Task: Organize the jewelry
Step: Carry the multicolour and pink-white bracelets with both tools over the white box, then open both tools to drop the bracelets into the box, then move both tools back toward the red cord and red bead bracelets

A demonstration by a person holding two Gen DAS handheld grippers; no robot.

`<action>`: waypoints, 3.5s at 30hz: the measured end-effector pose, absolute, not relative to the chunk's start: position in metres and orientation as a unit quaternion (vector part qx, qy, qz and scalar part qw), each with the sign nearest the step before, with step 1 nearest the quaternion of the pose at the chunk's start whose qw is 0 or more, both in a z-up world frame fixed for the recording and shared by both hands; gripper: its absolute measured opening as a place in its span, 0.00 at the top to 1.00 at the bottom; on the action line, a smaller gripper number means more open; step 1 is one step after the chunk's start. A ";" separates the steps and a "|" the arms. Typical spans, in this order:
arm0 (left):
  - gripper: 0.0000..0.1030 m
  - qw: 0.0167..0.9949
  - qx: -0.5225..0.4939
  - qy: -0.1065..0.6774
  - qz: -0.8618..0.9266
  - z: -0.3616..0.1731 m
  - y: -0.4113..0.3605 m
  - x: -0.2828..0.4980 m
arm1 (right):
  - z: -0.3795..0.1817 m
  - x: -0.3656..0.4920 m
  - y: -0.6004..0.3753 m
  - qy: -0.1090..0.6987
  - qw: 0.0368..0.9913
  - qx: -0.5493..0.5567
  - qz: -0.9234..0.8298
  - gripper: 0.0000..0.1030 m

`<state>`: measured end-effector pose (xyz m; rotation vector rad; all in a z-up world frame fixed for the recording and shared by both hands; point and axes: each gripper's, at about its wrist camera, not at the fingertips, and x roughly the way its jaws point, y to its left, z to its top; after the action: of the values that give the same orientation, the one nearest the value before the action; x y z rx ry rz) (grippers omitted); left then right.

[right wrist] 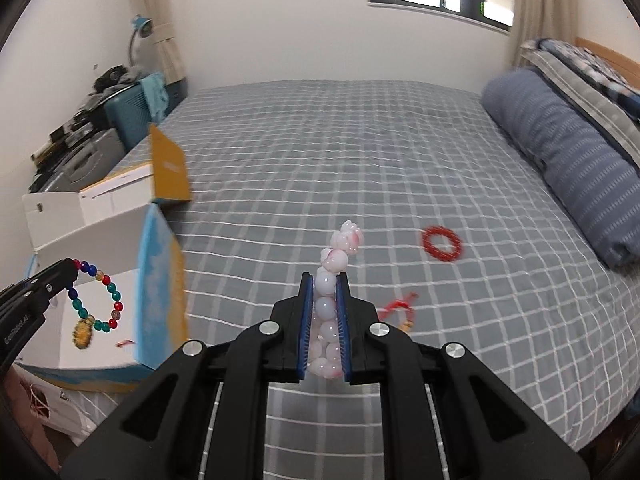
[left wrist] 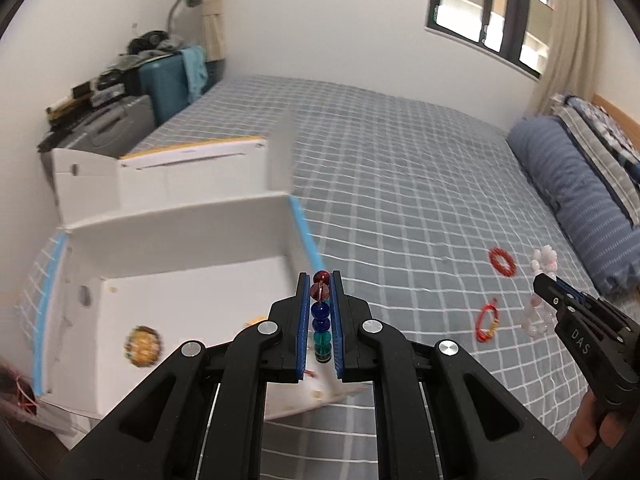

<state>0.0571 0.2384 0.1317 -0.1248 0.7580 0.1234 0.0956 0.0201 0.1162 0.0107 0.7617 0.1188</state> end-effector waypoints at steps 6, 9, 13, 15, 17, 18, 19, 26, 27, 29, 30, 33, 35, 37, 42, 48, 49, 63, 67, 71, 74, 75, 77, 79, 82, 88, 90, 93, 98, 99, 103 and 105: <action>0.91 0.923 -0.072 0.364 0.100 0.138 0.292 0.046 | 0.126 0.098 0.092 0.363 0.926 -0.018 0.102 0.89; 0.91 0.920 -0.079 0.364 0.122 0.138 0.322 0.037 | 0.127 0.097 0.129 0.360 0.924 -0.029 0.125 0.89; 0.91 0.915 -0.087 0.364 0.148 0.133 0.358 0.027 | 0.126 0.093 0.172 0.356 0.921 -0.048 0.153 0.89; 0.91 0.913 -0.090 0.366 0.159 0.128 0.371 0.023 | 0.122 0.090 0.197 0.358 0.916 -0.057 0.171 0.89; 0.91 0.907 -0.094 0.372 0.171 0.118 0.385 0.019 | 0.117 0.088 0.214 0.359 0.913 -0.063 0.181 0.89; 0.91 0.905 -0.096 0.376 0.175 0.113 0.391 0.018 | 0.114 0.087 0.223 0.361 0.912 -0.067 0.185 0.89; 0.91 0.901 -0.100 0.381 0.179 0.106 0.398 0.017 | 0.110 0.086 0.233 0.363 0.910 -0.070 0.190 0.89; 0.91 0.888 -0.115 0.404 0.188 0.075 0.422 0.014 | 0.075 0.088 0.266 0.392 0.894 -0.076 0.203 0.89; 0.91 0.886 -0.116 0.407 0.188 0.071 0.422 0.014 | 0.070 0.090 0.268 0.398 0.892 -0.077 0.203 0.89; 0.91 0.883 -0.118 0.413 0.189 0.062 0.424 0.014 | 0.062 0.092 0.271 0.406 0.888 -0.077 0.202 0.89; 0.91 0.882 -0.119 0.415 0.189 0.059 0.424 0.014 | 0.058 0.093 0.274 0.411 0.886 -0.078 0.202 0.89; 0.91 0.877 -0.122 0.424 0.190 0.049 0.427 0.014 | 0.048 0.095 0.278 0.420 0.881 -0.081 0.201 0.89; 0.91 0.874 -0.124 0.429 0.192 0.045 0.428 0.014 | 0.044 0.095 0.280 0.425 0.879 -0.082 0.202 0.89; 0.91 0.874 -0.123 0.429 0.192 0.043 0.429 0.012 | 0.040 0.096 0.283 0.428 0.877 -0.086 0.201 0.89; 0.91 0.872 -0.123 0.433 0.193 0.040 0.429 0.013 | 0.032 0.098 0.284 0.437 0.872 -0.088 0.200 0.89; 0.90 0.868 -0.127 0.444 0.184 0.033 0.431 0.017 | 0.028 0.103 0.284 0.447 0.868 -0.082 0.199 0.87; 0.90 0.867 -0.128 0.445 0.183 0.032 0.431 0.017 | 0.029 0.103 0.283 0.446 0.869 -0.077 0.201 0.87; 0.33 0.893 -0.116 0.390 0.190 0.082 0.406 0.001 | 0.085 0.088 0.240 0.373 0.907 -0.064 0.183 0.18; 0.23 0.903 -0.106 0.373 0.183 0.096 0.382 0.002 | 0.101 0.093 0.208 0.357 0.919 -0.055 0.155 0.08; 0.14 0.911 -0.096 0.362 0.171 0.105 0.352 0.010 | 0.111 0.098 0.174 0.346 0.928 -0.050 0.131 0.07; 0.10 0.919 -0.095 0.352 0.149 0.108 0.328 0.019 | 0.115 0.103 0.141 0.340 0.933 -0.040 0.115 0.07; 0.09 0.921 -0.093 0.351 0.142 0.109 0.321 0.021 | 0.116 0.105 0.131 0.339 0.934 -0.037 0.111 0.07; 0.09 0.924 -0.080 0.350 0.130 0.111 0.295 0.031 | 0.116 0.112 0.108 0.339 0.935 -0.035 0.097 0.07; 0.07 0.927 -0.072 0.350 0.117 0.112 0.274 0.040 | 0.115 0.119 0.083 0.342 0.936 -0.031 0.085 0.07; 0.06 0.930 -0.058 0.348 0.099 0.112 0.237 0.053 | 0.111 0.131 0.047 0.344 0.937 -0.024 0.064 0.07; 0.05 0.928 -0.023 0.363 0.078 0.100 0.170 0.083 | 0.096 0.159 -0.017 0.356 0.934 -0.017 0.029 0.07; 0.05 0.927 -0.019 0.367 0.069 0.094 0.153 0.091 | 0.089 0.168 -0.041 0.361 0.932 -0.010 0.018 0.07; 0.05 0.924 -0.014 0.379 0.052 0.082 0.122 0.109 | 0.077 0.181 -0.069 0.368 0.930 -0.007 0.002 0.07; 0.06 0.917 -0.005 0.398 0.023 0.056 0.077 0.134 | 0.051 0.210 -0.117 0.388 0.922 0.001 -0.021 0.07; 0.06 0.915 -0.002 0.403 0.016 0.049 0.067 0.139 | 0.043 0.217 -0.128 0.394 0.919 0.006 -0.028 0.07; 0.06 0.908 0.010 0.420 -0.003 0.024 0.038 0.153 | 0.020 0.238 -0.160 0.408 0.912 0.010 -0.051 0.07; 0.06 0.902 0.021 0.431 -0.012 0.009 0.025 0.161 | 0.010 0.247 -0.172 0.414 0.909 0.008 -0.056 0.07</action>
<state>0.1608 0.0245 0.0086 0.0438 0.8912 -0.0238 0.2465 -0.1716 0.0098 0.0164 0.8535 -0.1152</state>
